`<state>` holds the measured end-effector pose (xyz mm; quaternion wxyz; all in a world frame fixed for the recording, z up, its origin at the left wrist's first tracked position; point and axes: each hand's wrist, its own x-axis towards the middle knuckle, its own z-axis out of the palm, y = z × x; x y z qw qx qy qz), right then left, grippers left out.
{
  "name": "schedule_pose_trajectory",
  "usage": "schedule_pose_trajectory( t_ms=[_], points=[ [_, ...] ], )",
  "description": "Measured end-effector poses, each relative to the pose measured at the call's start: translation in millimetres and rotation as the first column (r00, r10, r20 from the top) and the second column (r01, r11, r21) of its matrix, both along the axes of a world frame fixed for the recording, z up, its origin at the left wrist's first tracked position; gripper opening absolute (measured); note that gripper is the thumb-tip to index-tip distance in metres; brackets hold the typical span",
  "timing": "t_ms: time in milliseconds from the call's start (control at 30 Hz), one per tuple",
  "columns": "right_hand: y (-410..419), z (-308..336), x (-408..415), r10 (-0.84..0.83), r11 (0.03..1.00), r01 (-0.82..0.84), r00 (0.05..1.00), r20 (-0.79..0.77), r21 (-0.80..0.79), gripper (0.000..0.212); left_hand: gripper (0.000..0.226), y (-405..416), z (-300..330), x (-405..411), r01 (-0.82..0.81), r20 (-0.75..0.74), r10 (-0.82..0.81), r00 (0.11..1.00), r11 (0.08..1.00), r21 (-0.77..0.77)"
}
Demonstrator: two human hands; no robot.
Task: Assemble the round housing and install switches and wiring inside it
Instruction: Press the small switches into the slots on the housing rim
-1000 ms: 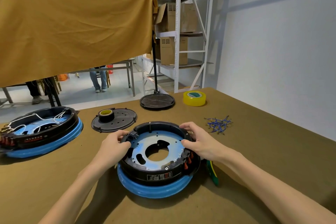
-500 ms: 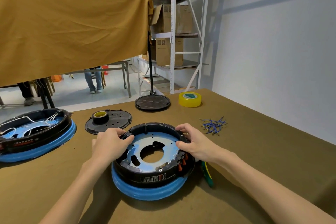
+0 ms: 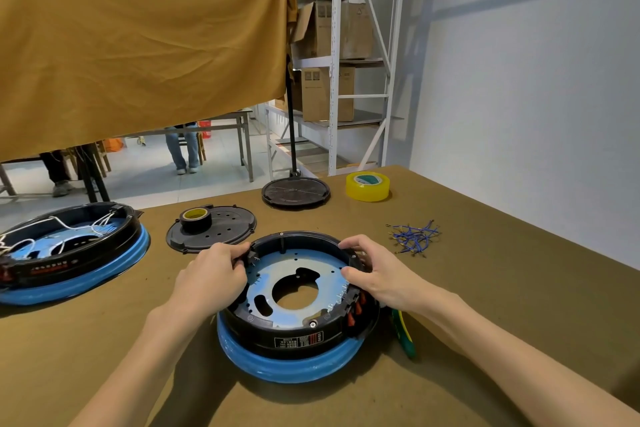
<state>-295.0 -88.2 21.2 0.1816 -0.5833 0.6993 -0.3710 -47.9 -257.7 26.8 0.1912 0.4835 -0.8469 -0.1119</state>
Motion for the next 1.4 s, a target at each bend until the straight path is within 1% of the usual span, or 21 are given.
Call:
schedule_pose_trajectory(
  t_ms=[133,233,300,367,467,533,600,667,767,867,900,967,1000,1033,1067,1100,1133,1200,1267,1300,1400],
  points=[
    [0.7,2.7,1.7,0.003,1.000,-0.003,1.000,0.007,0.011,0.040,0.045,0.0,3.6,-0.1,0.028,0.048,-0.029,0.998,0.999,0.020],
    [2.0,5.3,3.4,0.013,1.000,-0.013,1.000,-0.006,0.026,0.043,0.027,-9.6,17.3,-1.0,0.089,-0.049,-0.083,0.995,0.987,0.133],
    [2.1,6.6,2.7,0.015,0.999,-0.015,1.000,-0.009,0.032,0.045,0.037,-20.7,26.4,-7.8,0.078,-0.094,-0.065,0.993,0.987,0.138],
    [2.5,5.9,2.9,0.023,0.999,-0.023,1.000,0.005,0.034,0.046,0.047,-28.4,26.4,-15.4,0.061,-0.095,-0.045,0.994,0.982,0.180],
    [1.8,5.6,1.5,0.043,0.998,-0.044,0.998,0.036,0.035,0.046,0.053,-33.4,20.0,-24.0,0.091,-0.037,-0.083,0.996,0.939,0.332],
    [-0.7,4.4,-0.7,0.056,0.998,-0.058,0.997,0.049,0.033,0.047,0.052,-35.9,19.5,-27.7,0.068,0.010,-0.078,0.997,0.914,0.400],
    [-2.0,2.6,-2.5,0.061,0.998,-0.062,0.996,0.059,0.022,0.046,0.051,-37.6,18.6,-31.7,0.033,0.092,-0.076,0.993,0.917,0.399],
    [-2.7,0.8,-2.7,0.063,0.998,-0.063,0.996,0.068,0.002,0.045,0.045,-38.9,18.1,-35.6,0.011,0.166,-0.072,0.983,0.939,0.344],
    [-3.0,-1.3,-3.1,0.061,0.998,-0.060,0.995,0.077,-0.015,0.043,0.038,-40.6,14.8,-38.7,0.000,0.197,-0.054,0.979,0.964,0.266],
    [-1.3,-2.6,-1.7,0.048,0.999,-0.046,0.993,0.110,-0.025,0.044,0.030,-40.5,9.4,-35.4,0.002,0.142,-0.017,0.990,0.994,0.106],
    [-0.4,-2.6,-1.9,0.047,0.999,-0.045,0.992,0.114,-0.022,0.045,0.034,-39.1,7.3,-34.3,0.001,0.058,-0.005,0.998,0.998,0.059],
    [1.0,-1.8,-3.7,0.049,0.999,-0.047,0.989,0.138,-0.016,0.049,0.040,-35.0,3.3,-32.9,0.024,-0.166,-0.008,0.986,0.995,0.094],
    [0.5,-0.9,-5.5,0.034,0.999,-0.029,0.986,0.161,-0.035,0.048,0.038,-31.0,1.9,-32.6,0.062,-0.227,-0.028,0.974,0.987,0.145],
    [-0.7,-0.4,-8.8,-0.008,0.997,0.022,0.984,0.175,-0.078,0.045,0.034,-27.2,-0.3,-32.1,0.102,-0.244,-0.056,0.968,0.978,0.183],
    [-2.5,-0.1,-14.7,-0.085,0.986,0.106,0.984,0.158,-0.132,0.039,0.032,-23.9,-3.0,-31.2,0.135,-0.244,-0.083,0.966,0.970,0.202],
    [-4.7,-0.1,-23.2,-0.197,0.961,0.211,0.976,0.093,-0.177,0.033,0.030,-21.5,-5.1,-29.9,0.154,-0.255,-0.099,0.962,0.967,0.205],
    [-6.8,-0.4,-33.9,-0.319,0.931,0.310,0.947,-0.019,-0.194,0.027,0.029,-20.6,-7.4,-28.6,0.165,-0.285,-0.104,0.953,0.967,0.197],
    [-8.1,-2.9,-55.9,-0.483,0.874,0.466,0.813,-0.326,-0.134,0.027,0.028,-18.2,-11.4,-26.3,0.163,-0.352,-0.094,0.931,0.971,0.174],
    [-6.9,-9.4,-73.6,-0.492,0.824,0.565,0.683,-0.540,-0.035,0.030,0.027,-16.1,-12.9,-25.1,0.147,-0.396,-0.068,0.916,0.974,0.173],
    [-5.9,-13.2,-79.1,-0.467,0.815,0.580,0.668,-0.579,0.012,0.028,0.027,-16.1,-14.1,-24.6,0.144,-0.419,-0.056,0.906,0.973,0.182],
    [-4.7,-21.0,-88.3,-0.438,0.827,0.558,0.716,-0.544,0.068,0.022,0.025,-17.9,-18.0,-23.2,0.145,-0.478,-0.030,0.878,0.968,0.206]
  ],
)
